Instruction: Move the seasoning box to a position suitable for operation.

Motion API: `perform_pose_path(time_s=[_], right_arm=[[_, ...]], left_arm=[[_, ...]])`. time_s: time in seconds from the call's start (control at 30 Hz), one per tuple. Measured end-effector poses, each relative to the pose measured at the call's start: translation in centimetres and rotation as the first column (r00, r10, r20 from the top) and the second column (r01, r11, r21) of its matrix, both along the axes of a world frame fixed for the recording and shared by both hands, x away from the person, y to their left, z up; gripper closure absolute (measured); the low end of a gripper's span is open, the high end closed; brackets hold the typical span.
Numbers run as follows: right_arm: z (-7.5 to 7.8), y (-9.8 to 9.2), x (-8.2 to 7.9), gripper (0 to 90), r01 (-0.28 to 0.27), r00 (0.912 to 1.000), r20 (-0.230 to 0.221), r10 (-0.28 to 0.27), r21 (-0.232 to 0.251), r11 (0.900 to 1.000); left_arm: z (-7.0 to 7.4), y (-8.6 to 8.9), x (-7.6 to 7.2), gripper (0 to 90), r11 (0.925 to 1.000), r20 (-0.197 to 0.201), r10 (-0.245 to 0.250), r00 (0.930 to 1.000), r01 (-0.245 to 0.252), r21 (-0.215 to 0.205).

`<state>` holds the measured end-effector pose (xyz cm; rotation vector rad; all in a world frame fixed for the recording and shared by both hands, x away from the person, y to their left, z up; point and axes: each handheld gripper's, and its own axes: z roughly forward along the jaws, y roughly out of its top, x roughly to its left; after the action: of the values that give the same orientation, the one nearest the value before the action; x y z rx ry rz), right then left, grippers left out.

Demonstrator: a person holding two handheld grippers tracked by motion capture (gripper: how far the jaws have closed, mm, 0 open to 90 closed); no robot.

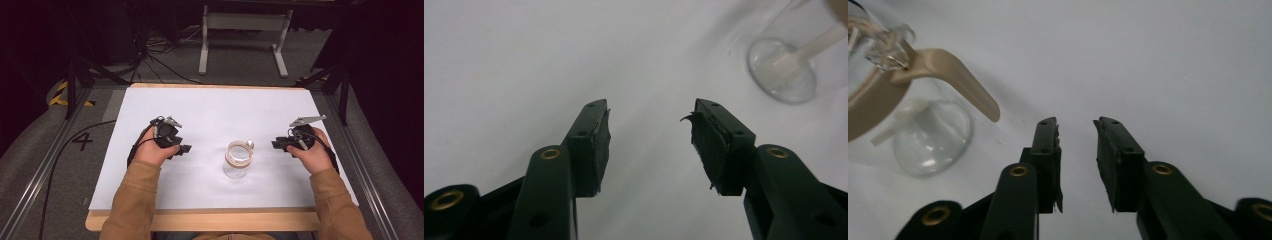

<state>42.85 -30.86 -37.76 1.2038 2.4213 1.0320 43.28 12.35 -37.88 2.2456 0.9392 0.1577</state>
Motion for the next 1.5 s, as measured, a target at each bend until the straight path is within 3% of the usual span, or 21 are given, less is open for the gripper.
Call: perform_pose_path(time_s=[0.1,0.2,0.33,0.5,0.63,0.73,0.77,0.9,1.03,1.5], right_arm=[[0.7,0.2,-0.3,77.0,-0.01,0.9996,0.028,0.009,0.022,1.0],[1.4,0.6,-0.6,78.7,-0.053,0.997,0.06,0.049,0.073,0.996],[2.4,1.5,-0.8,82.0,-0.095,0.9912,0.102,0.085,0.095,0.991],[3.3,2.3,-0.9,84.3,-0.128,0.9863,0.119,0.115,0.11,0.986],[4.2,3.6,-1.2,85.9,-0.193,0.9757,0.139,0.169,0.176,0.965],[4.7,4.9,-1.7,87.2,-0.248,0.9623,0.16,0.22,0.186,0.951],[4.8,5.3,-1.7,87.6,-0.259,0.959,0.164,0.231,0.173,0.95],[4.3,6.3,-1.6,87.5,-0.26,0.9603,0.142,0.24,0.141,0.955],[3.6,6.7,-1.3,87.9,-0.229,0.9664,0.138,0.217,0.082,0.97],[3.0,6.6,-1.0,89.6,-0.222,0.9697,0.121,0.212,0.073,0.972]], left_arm=[[0.7,-0.2,-0.4,49.5,0.9999,0.006,-0.013,0.9999,0.013,-0.003],[1.6,-0.4,-1.2,49.1,0.9992,0.0,-0.03,0.9996,0.03,-0.026],[2.2,-0.2,-2.2,49.4,0.9965,0.01,-0.034,0.9994,0.035,-0.075],[2.6,0.5,-3.1,48.6,0.9962,0.029,-0.02,0.9994,0.023,-0.084],[2.7,1.3,-3.4,47.8,0.9962,0.033,-0.005,0.9995,0.007,-0.087],[2.6,1.4,-3.7,47.5,0.9967,0.03,-0.005,0.9995,0.007,-0.081],[2.5,1.4,-3.7,47.5,0.9965,0.029,-0.009,0.9995,0.012,-0.083],[2.6,1.1,-4.0,47.0,0.9969,0.032,-0.018,0.9993,0.021,-0.076],[2.4,0.9,-3.9,46.5,0.9969,0.03,-0.026,0.9992,0.028,-0.074],[2.1,0.6,-3.8,46.9,0.9971,0.019,-0.032,0.9993,0.033,-0.068]])
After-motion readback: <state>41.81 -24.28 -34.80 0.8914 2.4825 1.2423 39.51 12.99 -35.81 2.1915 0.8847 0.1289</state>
